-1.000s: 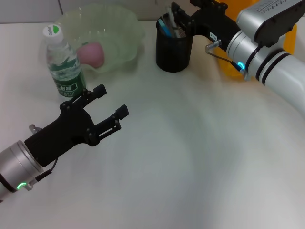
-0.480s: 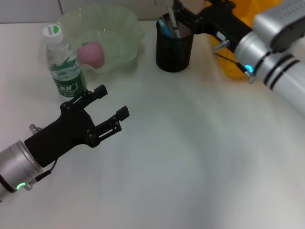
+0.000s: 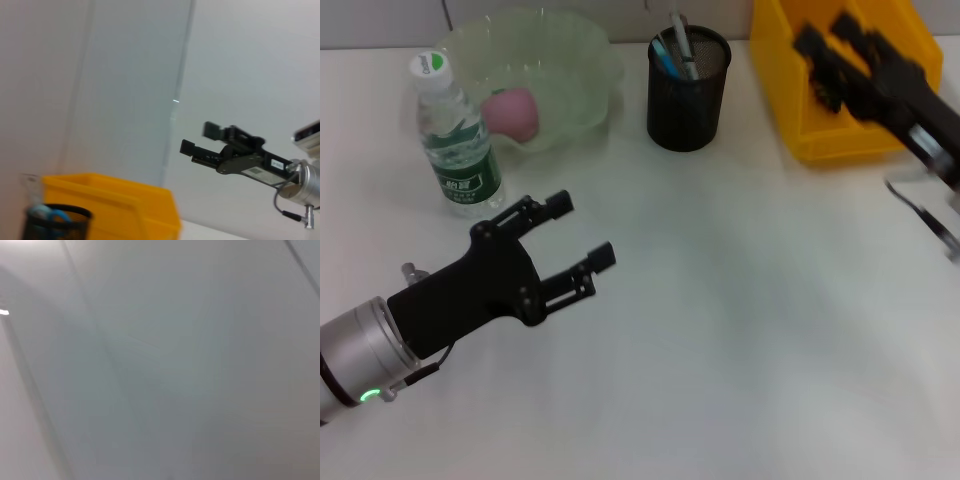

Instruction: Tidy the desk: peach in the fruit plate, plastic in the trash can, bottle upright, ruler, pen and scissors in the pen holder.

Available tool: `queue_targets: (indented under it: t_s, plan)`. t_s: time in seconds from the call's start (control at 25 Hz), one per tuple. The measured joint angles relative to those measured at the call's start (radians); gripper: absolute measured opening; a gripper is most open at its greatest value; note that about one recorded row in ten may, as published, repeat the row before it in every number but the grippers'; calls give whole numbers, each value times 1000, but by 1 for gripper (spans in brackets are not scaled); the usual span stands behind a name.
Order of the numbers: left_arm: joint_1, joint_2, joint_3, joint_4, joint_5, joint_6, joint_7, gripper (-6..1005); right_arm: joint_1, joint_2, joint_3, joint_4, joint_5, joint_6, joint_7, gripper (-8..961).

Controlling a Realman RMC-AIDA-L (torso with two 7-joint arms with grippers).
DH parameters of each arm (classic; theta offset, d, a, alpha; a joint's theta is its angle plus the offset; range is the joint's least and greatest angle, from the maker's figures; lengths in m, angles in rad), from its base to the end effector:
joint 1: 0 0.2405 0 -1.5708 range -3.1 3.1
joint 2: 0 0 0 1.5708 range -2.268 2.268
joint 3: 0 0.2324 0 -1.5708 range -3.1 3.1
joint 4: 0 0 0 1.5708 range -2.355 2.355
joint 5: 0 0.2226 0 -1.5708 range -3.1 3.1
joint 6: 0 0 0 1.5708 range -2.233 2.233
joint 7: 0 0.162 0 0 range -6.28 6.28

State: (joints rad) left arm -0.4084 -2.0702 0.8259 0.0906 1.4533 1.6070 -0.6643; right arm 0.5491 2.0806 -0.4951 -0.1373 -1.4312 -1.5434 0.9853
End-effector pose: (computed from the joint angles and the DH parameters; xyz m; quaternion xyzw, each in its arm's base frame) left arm -0.2648 0.2642 -0.0542 -0.8648 -0.1656 -0.4076 0.2420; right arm 0.2391 0.3415 -0.0067 -0.7638 0.2636 0.5117 0.2921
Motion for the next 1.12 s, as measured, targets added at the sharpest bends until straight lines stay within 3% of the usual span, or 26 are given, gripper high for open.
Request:
queue_targets:
  t_s: [0.12,0.2,0.32,0.44,0.48,0.76,1.12]
  plan:
    - [0,0,0,0,0,0,0,802,-89,-10,-78,-118,-75,-123,150,819]
    - [9,5,157,107,0,23,-124,802,-122,-22,-109,-169,-141,-186,187,819]
    - [10,7,197,128,0,31,-147,802,-142,-48,-127,-213,-297,-285,203,819]
    - [10,21,280,179,4,47,-226,802,-140,-68,-123,-238,-437,-345,200,819]
    - [4,34,315,206,43,60,-281,802,-138,-71,-123,-250,-477,-356,196,819]
    - [-17,45,310,231,155,60,-348,802,-103,-63,-129,-304,-677,-337,164,820]
    - [-25,39,309,234,157,30,-334,802,-87,-44,-139,-310,-716,-261,53,819]
